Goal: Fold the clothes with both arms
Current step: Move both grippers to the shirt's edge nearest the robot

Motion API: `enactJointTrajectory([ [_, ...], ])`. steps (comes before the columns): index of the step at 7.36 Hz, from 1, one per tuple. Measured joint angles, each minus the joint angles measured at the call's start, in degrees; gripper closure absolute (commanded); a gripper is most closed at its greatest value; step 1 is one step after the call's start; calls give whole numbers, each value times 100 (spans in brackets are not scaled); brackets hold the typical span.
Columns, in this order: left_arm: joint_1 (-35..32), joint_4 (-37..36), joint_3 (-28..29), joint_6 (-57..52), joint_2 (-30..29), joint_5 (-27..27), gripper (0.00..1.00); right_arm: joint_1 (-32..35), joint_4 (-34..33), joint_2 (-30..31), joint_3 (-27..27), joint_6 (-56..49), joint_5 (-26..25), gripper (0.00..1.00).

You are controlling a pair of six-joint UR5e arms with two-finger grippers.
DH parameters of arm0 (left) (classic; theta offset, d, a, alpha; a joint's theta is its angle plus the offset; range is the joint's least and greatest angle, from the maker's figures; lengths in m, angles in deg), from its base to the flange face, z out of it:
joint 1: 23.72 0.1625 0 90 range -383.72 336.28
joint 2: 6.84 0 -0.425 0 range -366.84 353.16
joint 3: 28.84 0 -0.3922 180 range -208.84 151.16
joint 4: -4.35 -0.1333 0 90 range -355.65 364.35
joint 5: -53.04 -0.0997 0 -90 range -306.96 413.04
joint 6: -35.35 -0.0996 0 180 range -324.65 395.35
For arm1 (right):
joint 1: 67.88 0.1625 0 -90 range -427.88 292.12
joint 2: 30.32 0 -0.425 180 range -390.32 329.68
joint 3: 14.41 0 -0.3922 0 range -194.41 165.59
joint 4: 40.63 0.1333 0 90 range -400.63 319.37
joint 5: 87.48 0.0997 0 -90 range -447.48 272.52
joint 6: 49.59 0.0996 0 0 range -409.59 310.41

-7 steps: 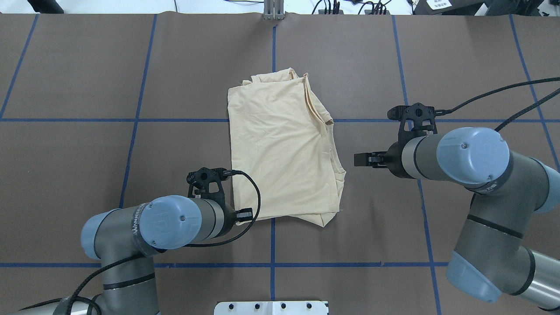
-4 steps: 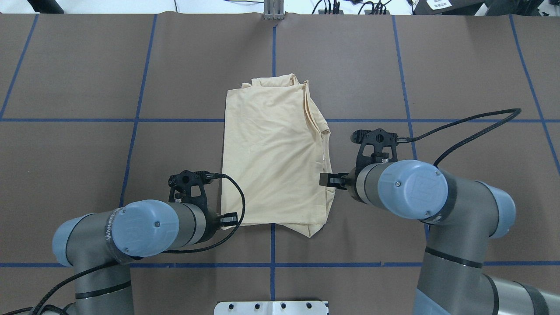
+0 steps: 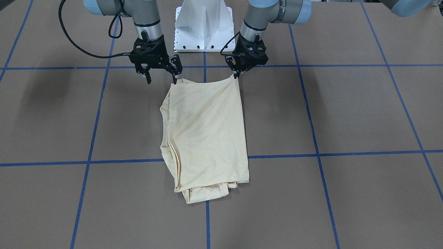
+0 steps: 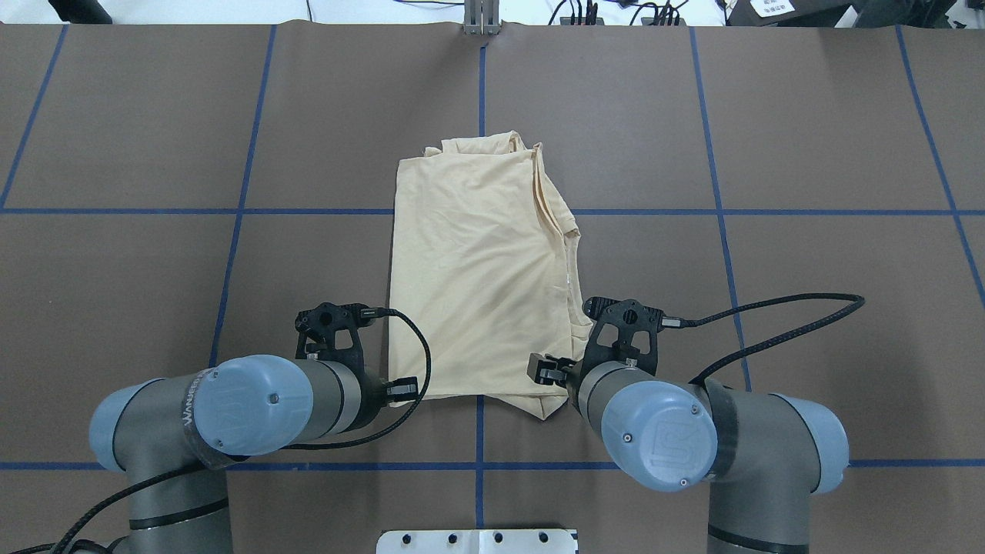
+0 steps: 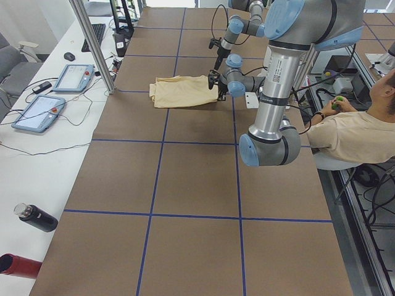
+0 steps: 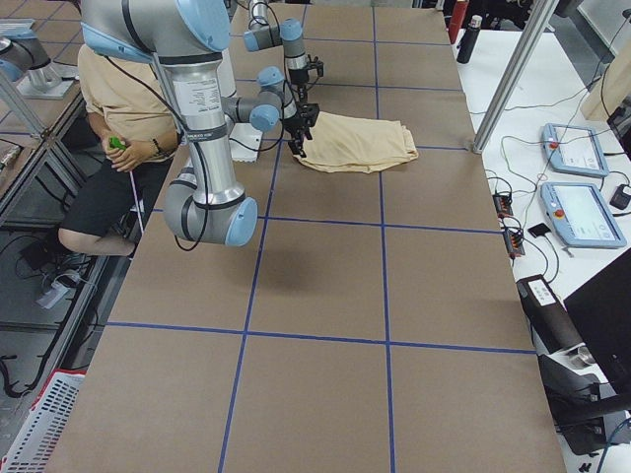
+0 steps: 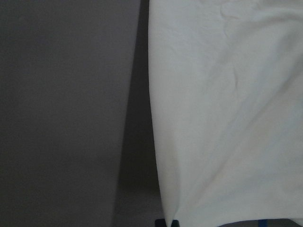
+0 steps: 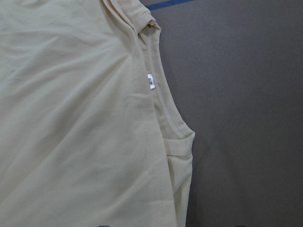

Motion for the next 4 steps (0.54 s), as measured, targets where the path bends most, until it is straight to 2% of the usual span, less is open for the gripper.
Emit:
enactJointTrajectory([
  [2,5,0,0,1,-7,-2,100,-208,22,-22,-154,724,-270,41],
  [4,7,0,0,7,-9,-6,100,-260,31,-135,-349,1182,-373,41],
])
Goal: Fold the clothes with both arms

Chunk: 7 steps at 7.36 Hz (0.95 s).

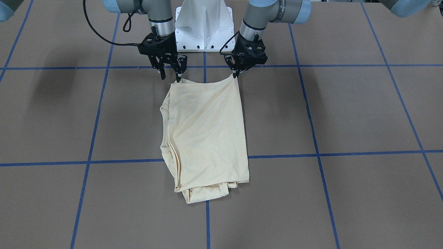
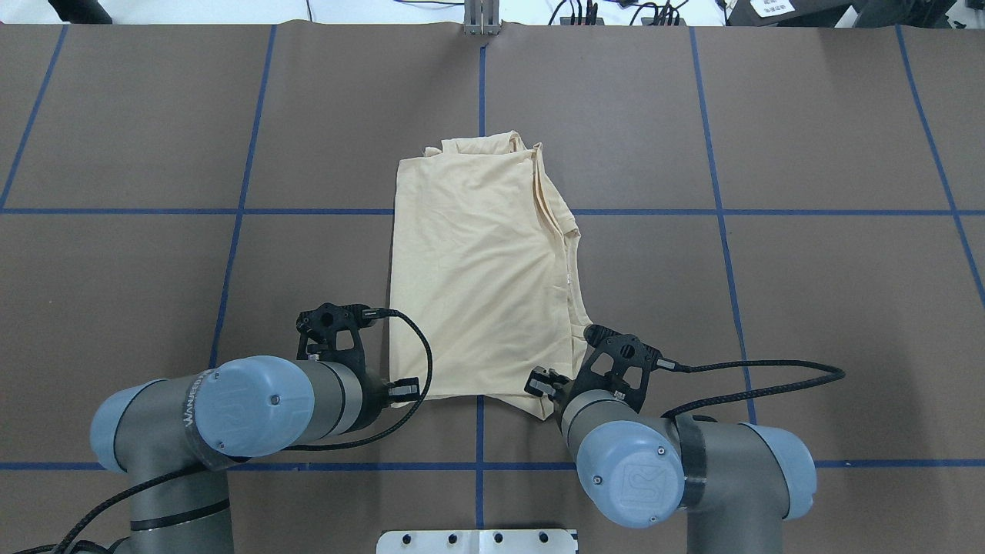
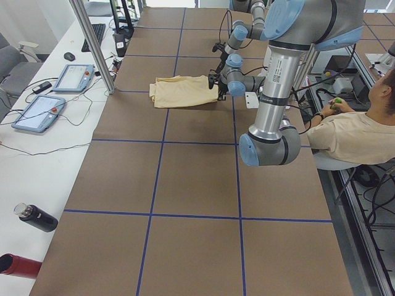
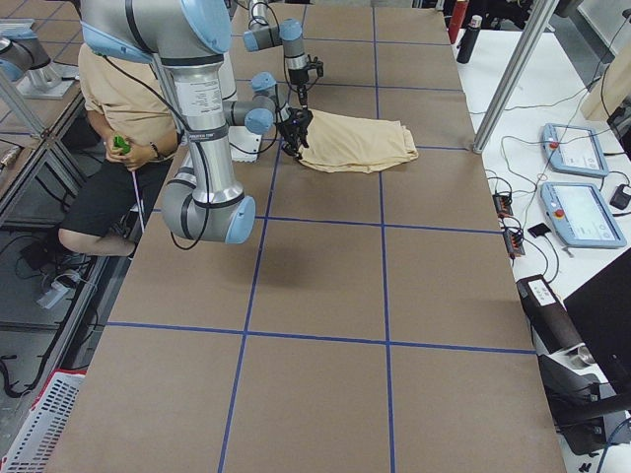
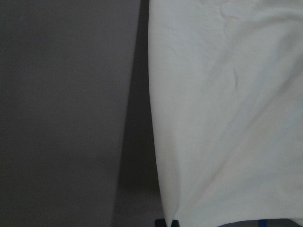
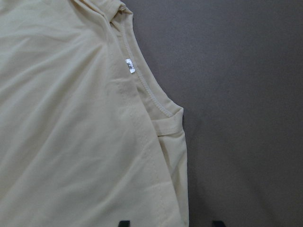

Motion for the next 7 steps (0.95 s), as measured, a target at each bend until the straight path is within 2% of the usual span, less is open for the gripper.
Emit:
enactJointTrajectory([
  [6,0,0,-11,3,0,-6,100,-19,-37,-215,-521,186,-62,40],
  [7,0,0,-10,3,0,-9,100,-32,-52,-219,-546,187,-65,47],
])
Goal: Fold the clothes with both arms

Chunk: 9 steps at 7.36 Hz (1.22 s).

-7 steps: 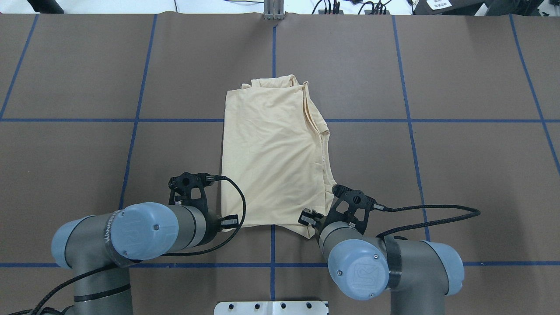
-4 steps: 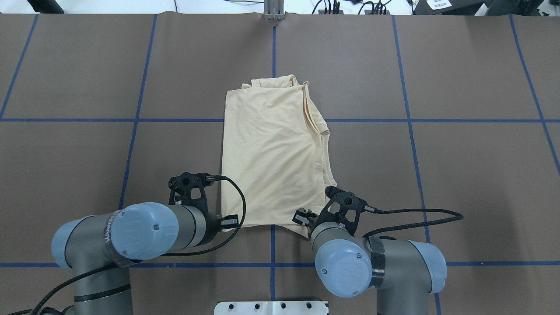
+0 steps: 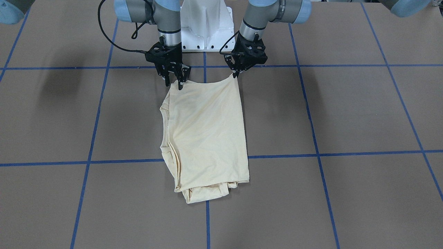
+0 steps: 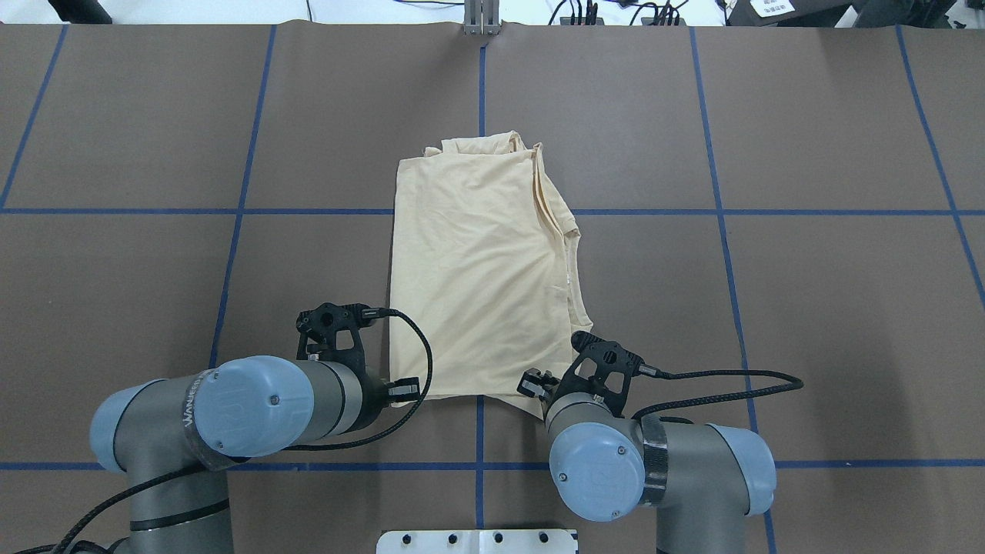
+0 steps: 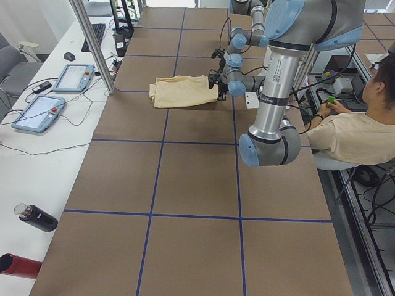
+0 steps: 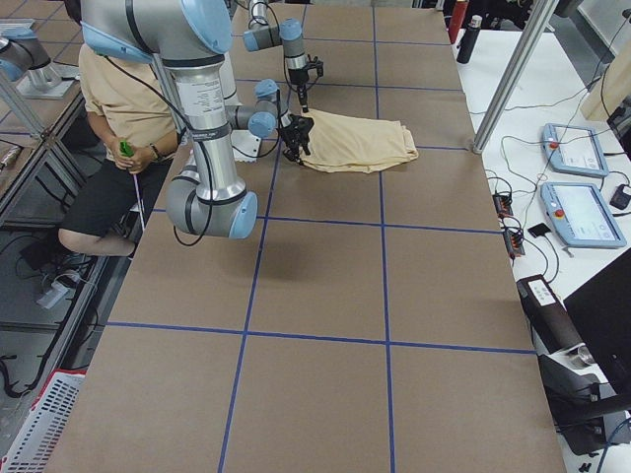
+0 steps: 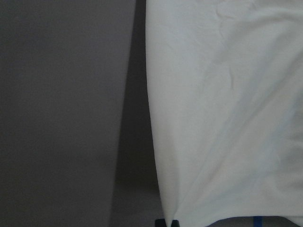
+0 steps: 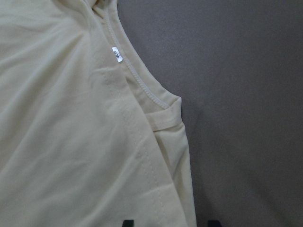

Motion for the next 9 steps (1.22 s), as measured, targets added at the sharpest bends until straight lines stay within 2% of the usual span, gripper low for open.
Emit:
enactJointTrajectory([
  [2,3,0,1,0,0,-3,100,-11,-3,-27,-42,0,-2,57],
  [3,6,0,1,0,2,-7,100,-15,-3,-58,-66,0,-7,70],
  [5,8,0,-4,0,7,-9,100,-18,-8,-145,-144,-2,-29,68],
  [6,9,0,-6,0,8,-10,100,-24,-4,-161,-186,-6,-37,72],
  [7,9,0,-7,0,8,-10,100,-30,-2,-167,-202,-8,-44,100],
  [9,9,0,-7,0,9,-10,100,-41,-4,-165,-183,-23,-65,100],
])
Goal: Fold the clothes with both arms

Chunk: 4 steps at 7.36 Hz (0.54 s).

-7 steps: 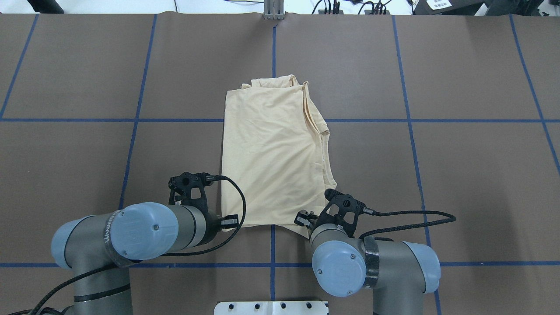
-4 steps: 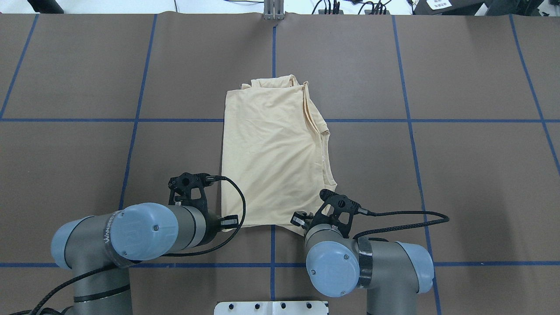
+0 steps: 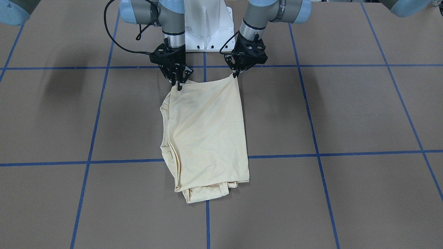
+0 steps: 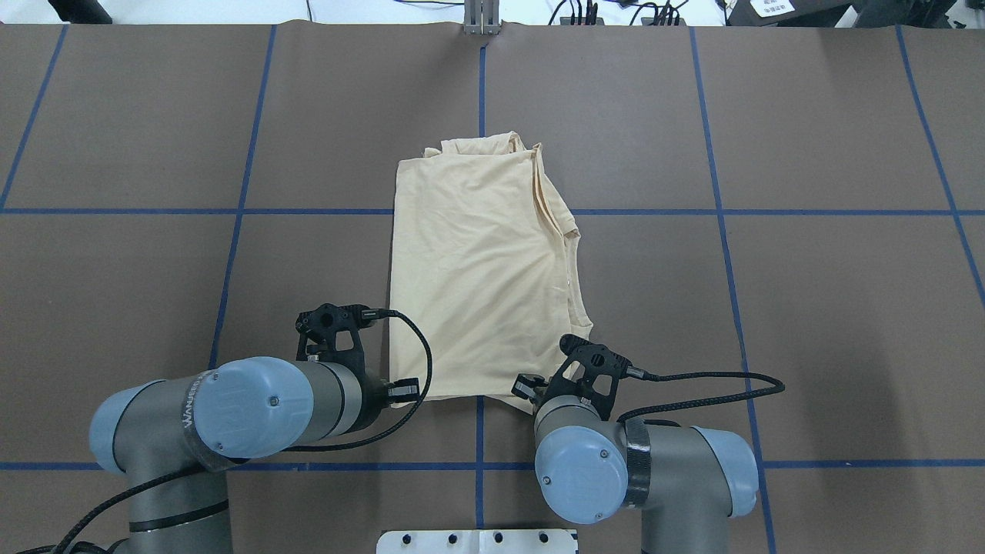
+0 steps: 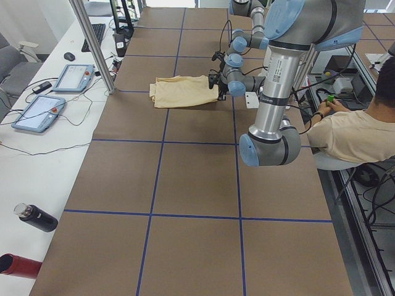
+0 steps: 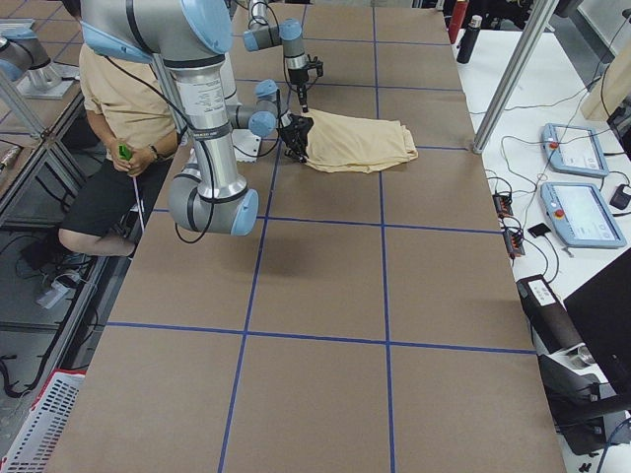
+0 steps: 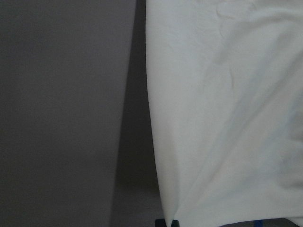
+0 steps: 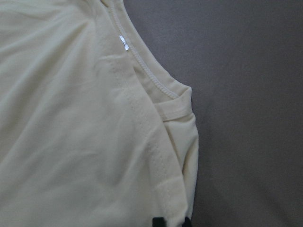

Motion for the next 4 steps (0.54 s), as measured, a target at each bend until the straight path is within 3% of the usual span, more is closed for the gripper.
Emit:
enactJointTrajectory([
  [4,30,0,-95,12,-6,0,100,56,-33,60,540,-61,-2,100],
])
